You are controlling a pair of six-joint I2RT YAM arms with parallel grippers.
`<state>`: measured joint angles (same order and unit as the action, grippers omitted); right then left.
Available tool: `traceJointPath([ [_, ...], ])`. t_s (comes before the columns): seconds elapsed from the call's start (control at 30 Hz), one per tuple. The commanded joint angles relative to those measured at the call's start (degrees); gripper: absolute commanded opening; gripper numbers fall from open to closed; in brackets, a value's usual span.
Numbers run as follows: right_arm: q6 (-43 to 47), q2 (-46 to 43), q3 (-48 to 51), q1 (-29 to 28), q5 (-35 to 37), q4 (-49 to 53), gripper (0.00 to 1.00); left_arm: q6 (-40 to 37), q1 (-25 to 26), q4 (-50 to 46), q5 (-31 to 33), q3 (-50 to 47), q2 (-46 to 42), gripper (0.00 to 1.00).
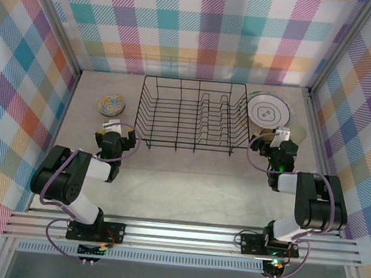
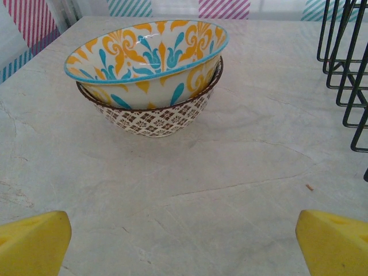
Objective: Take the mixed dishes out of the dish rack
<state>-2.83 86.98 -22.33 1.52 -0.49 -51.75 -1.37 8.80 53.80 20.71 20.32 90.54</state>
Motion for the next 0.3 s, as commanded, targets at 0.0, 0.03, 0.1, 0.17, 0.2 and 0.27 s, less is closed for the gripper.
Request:
traceJointPath([
  [0.0, -0.08, 1.08, 0.33, -0.41, 0.05, 0.68, 0.99, -0.41, -0.69, 0.03, -1.26, 1.2, 0.25, 1.0],
  [0.03, -0.07, 1.09, 0.34, -0.43, 0.06, 0.69, 0.99, -0.26, -0.95, -0.38, -1.83, 1.43, 0.24, 1.0],
  [0.1, -0.07, 1.09, 0.35, -0.42, 0.05, 0.72, 0.99, 0.19, -1.88, -1.68, -3.91, 1.95, 0.05, 1.0],
  [0.17, -0.07, 1.09, 0.35, -0.44, 0.1, 0.7, 0.99, 0.47, -2.55, -2.21, -5.45, 2.18, 0.02, 1.0],
  [0.2, -0.07, 1.07, 0.35, -0.42, 0.06, 0.73, 0.99, 0.46, -2.56, -2.12, -5.5, 2.1, 0.07, 1.0],
  [0.27, -0.07, 1.09, 0.35, -0.4, 0.06, 0.73, 0.99, 0.48, -2.72, -2.12, -5.51, 2.14, -0.03, 1.0],
])
